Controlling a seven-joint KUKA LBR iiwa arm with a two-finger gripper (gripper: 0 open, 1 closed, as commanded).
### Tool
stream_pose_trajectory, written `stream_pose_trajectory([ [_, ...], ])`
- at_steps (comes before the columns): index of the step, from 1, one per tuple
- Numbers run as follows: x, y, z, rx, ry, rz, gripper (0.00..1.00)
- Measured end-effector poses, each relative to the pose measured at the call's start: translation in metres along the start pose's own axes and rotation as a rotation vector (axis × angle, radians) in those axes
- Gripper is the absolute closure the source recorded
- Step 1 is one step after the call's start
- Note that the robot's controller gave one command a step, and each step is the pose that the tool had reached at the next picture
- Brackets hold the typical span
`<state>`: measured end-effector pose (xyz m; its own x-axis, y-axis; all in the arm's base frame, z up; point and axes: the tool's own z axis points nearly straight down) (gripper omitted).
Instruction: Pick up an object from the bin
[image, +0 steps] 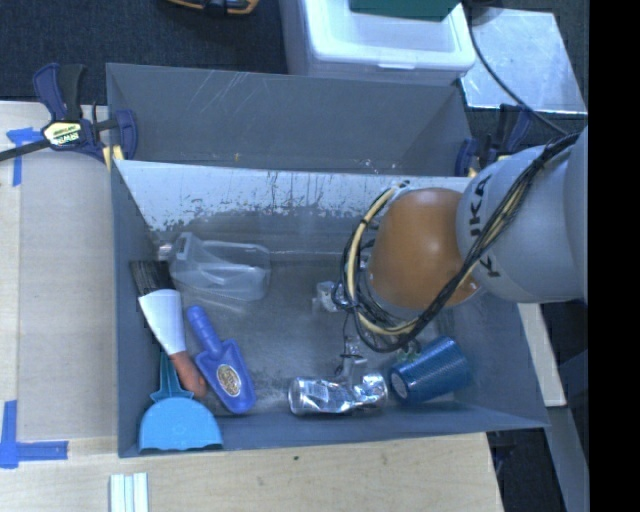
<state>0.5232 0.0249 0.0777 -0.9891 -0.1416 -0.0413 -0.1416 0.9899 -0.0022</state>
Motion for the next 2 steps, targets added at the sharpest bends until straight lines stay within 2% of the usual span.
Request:
stream_pose_trajectory([
  [1,0.008,-0.077,-0.001,-0.023,-0.016,-0.223,0.00],
  [2,0.011,-0.057,0.003,-0.002,0.006,-0.205,1.00],
])
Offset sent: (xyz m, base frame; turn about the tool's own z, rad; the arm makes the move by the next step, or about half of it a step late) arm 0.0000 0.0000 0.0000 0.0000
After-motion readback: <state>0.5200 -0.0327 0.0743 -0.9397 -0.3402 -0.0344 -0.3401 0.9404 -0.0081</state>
